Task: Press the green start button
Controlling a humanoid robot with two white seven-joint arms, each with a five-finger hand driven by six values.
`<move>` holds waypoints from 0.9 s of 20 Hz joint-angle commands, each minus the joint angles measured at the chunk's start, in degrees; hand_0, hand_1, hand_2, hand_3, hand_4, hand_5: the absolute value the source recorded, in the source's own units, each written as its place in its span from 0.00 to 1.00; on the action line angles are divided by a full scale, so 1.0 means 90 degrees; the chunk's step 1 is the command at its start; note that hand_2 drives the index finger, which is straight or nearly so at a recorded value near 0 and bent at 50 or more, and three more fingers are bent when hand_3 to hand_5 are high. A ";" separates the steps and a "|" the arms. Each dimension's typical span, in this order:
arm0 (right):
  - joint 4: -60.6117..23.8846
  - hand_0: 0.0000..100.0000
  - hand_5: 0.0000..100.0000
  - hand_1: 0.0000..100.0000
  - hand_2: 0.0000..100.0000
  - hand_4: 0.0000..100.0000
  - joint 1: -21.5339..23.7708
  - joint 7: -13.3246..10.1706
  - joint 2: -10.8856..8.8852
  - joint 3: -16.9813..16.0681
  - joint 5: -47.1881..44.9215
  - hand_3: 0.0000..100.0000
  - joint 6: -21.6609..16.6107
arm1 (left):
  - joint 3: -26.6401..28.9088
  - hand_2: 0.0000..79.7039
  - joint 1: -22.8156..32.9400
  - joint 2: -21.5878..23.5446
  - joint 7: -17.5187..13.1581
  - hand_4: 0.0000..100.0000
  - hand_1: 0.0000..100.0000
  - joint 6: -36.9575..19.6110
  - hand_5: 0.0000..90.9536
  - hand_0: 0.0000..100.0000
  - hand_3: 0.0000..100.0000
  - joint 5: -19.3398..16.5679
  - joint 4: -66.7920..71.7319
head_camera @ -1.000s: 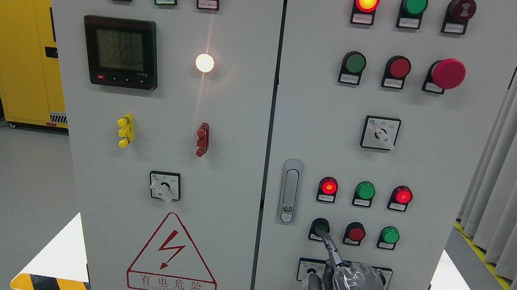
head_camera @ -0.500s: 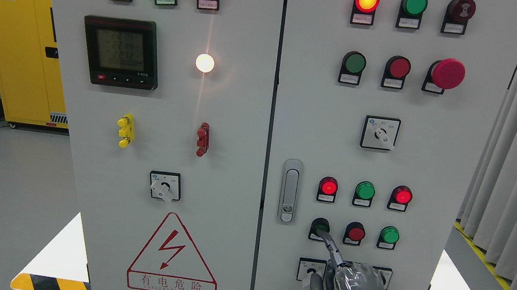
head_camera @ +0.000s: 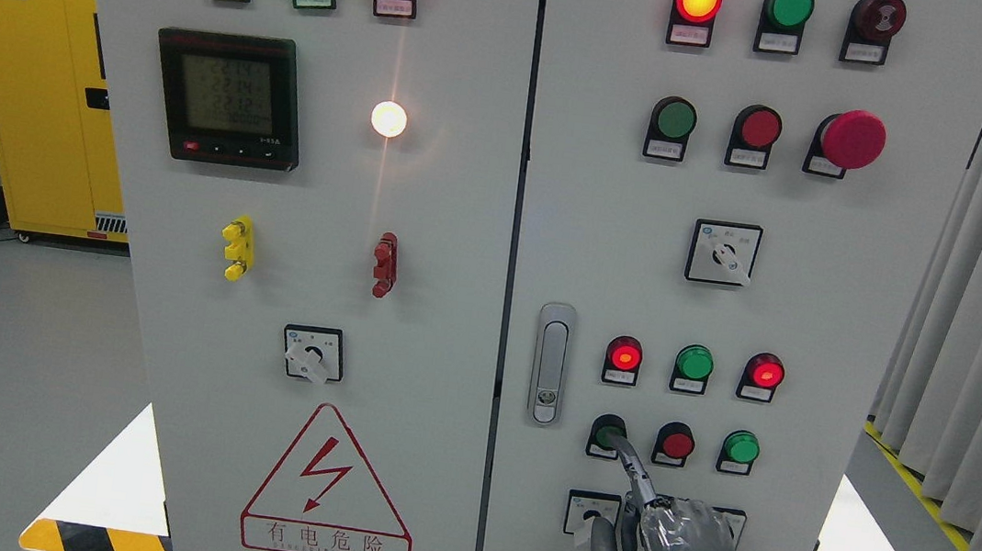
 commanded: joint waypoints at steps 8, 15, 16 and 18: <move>-0.0439 0.76 1.00 0.91 0.00 0.97 0.0302 -0.0153 -0.0003 0.0189 -0.0029 0.95 -0.0067 | -0.0008 0.00 0.0001 -0.0002 -0.0002 0.00 0.56 0.0005 0.00 0.12 0.00 0.0000 0.0000; -0.0839 0.86 0.84 0.89 0.00 0.78 0.0574 -0.0094 -0.0032 0.0510 -0.2768 0.64 -0.0077 | 0.0002 0.00 0.0001 -0.0002 -0.0002 0.00 0.56 0.0005 0.00 0.12 0.00 0.0000 0.0000; -0.0975 0.85 0.80 0.87 0.01 0.70 0.0691 -0.0094 -0.0042 0.0617 -0.3315 0.57 -0.0067 | 0.0002 0.00 0.0001 0.0007 -0.0002 0.00 0.56 0.0005 0.00 0.12 0.00 -0.0010 0.0000; -0.1171 0.85 0.58 0.85 0.02 0.49 0.0868 -0.0094 -0.0051 0.0774 -0.4030 0.38 -0.0048 | 0.0002 0.00 -0.0008 -0.0003 0.0008 0.00 0.56 0.0005 0.00 0.12 0.00 0.0000 0.0000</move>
